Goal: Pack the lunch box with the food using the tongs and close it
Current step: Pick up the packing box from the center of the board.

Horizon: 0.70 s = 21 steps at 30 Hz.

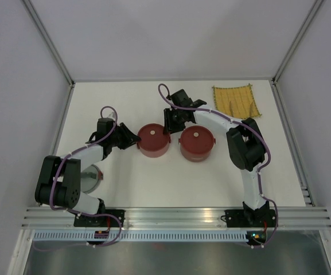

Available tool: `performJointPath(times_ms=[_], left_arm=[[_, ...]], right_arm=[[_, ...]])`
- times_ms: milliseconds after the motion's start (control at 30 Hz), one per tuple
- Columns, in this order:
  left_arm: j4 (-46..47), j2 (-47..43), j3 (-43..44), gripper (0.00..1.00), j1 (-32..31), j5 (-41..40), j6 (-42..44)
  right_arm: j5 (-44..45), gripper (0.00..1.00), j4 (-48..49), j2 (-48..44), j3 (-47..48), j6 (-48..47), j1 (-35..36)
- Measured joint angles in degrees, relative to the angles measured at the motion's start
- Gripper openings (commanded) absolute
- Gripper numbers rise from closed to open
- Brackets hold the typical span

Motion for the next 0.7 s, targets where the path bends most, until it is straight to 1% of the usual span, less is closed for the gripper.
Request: performJointPath(times_ms=[100,233,467,533,567,633,667,700], left_arm=[[-0.83,-0.07,0.55,0.29,-0.24,-0.90,0.79],[-3.52,-1.33,1.05,0.29,-0.39,-2.75,2.12],[-10.75,-3.82,3.08,0.29,0.33,-10.05,4.42],[-12.20,-4.02,3.85,0.29,0.76,-12.07,4.85],[-12.46,-4.09,3.98,0.29,0.92,-12.76,5.03],[-12.76,-4.20,4.11,0.29,0.98,-13.11,5.29],[-12.90,-4.22,4.22,0.29,0.98,-13.14,5.53],[-13.03,-4.22,4.28,0.29,0.98,-13.14,5.75]], right_arm=[[-0.46,0.38,-0.04,-0.46,-0.24,0.09,-0.59],[-0.81,0.38,-0.17,-0.04,0.37,0.17,-0.20],[-0.20,0.38,-1.84,5.99,9.66,0.63,2.27],[0.09,0.44,-1.70,7.50,11.82,1.07,2.75],[0.22,0.50,-1.53,7.87,12.33,1.31,2.97],[0.61,0.55,-1.31,8.22,12.50,1.51,3.52],[0.59,0.60,-1.31,8.31,12.50,1.53,3.69],[0.57,0.61,-1.29,8.35,12.46,1.62,3.87]])
